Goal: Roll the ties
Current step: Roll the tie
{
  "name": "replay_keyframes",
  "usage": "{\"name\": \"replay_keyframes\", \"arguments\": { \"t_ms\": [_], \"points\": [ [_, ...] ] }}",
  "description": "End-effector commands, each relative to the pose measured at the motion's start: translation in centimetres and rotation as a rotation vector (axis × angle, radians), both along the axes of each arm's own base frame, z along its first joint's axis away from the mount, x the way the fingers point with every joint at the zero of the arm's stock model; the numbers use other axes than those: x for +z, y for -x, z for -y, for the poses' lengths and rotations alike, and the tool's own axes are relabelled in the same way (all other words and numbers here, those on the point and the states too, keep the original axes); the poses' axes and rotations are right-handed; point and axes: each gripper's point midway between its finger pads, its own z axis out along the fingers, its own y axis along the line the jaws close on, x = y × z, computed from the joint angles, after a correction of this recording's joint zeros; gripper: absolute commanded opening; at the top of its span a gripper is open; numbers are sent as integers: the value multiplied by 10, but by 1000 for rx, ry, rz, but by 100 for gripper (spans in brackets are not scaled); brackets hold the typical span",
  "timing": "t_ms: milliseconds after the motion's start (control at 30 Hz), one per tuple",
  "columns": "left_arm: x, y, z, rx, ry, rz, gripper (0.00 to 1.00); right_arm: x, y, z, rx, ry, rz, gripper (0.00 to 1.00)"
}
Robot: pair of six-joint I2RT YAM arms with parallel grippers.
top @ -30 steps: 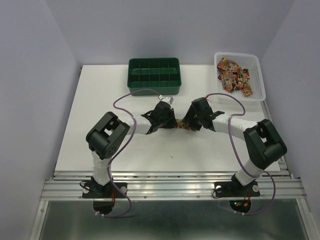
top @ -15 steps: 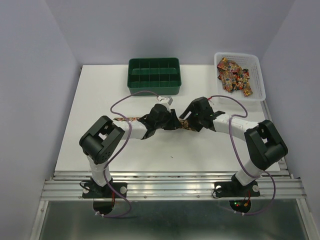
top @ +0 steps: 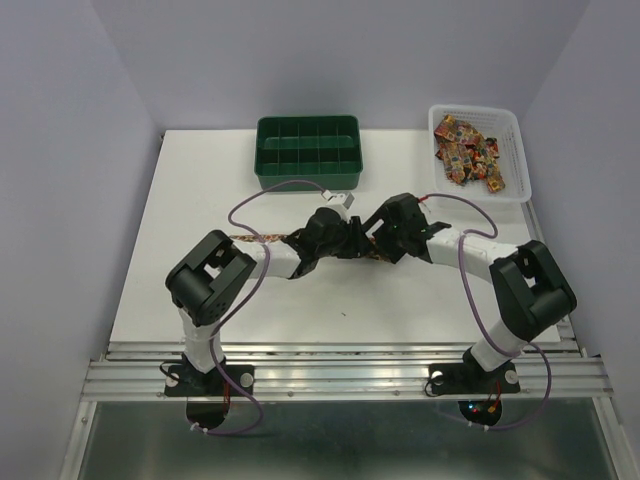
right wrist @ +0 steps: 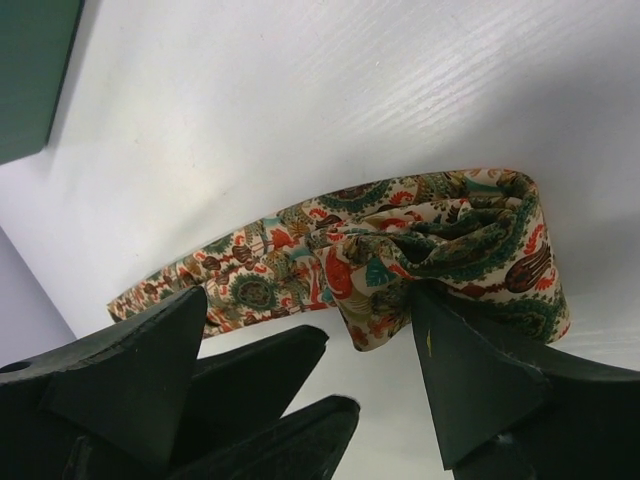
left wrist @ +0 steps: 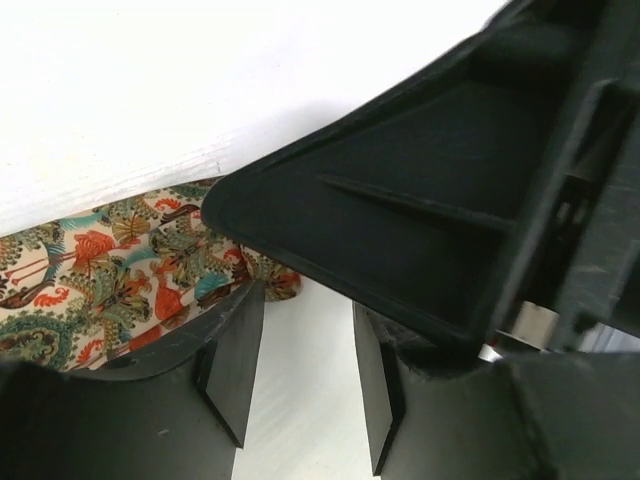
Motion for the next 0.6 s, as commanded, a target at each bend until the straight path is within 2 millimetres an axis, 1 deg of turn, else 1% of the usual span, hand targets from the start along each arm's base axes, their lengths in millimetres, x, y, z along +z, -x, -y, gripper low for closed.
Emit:
{"name": "replay_keyframes", "arguments": {
  "t_ms": [0,67,100,167,267,333,433,567],
  "points": [
    [7,-16,13,22,-7,41,52,21,-5,-5,-18,-51,64,88],
    [0,-17,13,30,-35,33,52,21,-5,-6,-16,-56,63,88],
    [0,-23,12,53,-44,38,52,22,-5,-7,-13,-64,64,88],
    [-8,-24,11,59,-70,25,51,21,-5,-8,-11,-68,63,88],
    [-12,-27,12,69,-79,22,51,20,-5,-9,-9,-79,61,88],
    [-14,-28,15,65,-79,15,48,22,-5,-13,4,-89,64,88],
    [-17,-29,16,79,-77,3,47,17,-4,-14,13,-92,51,88],
    [-19,-32,13,116,-81,-10,42,18,-2,-18,28,-113,53,88]
  ]
}}
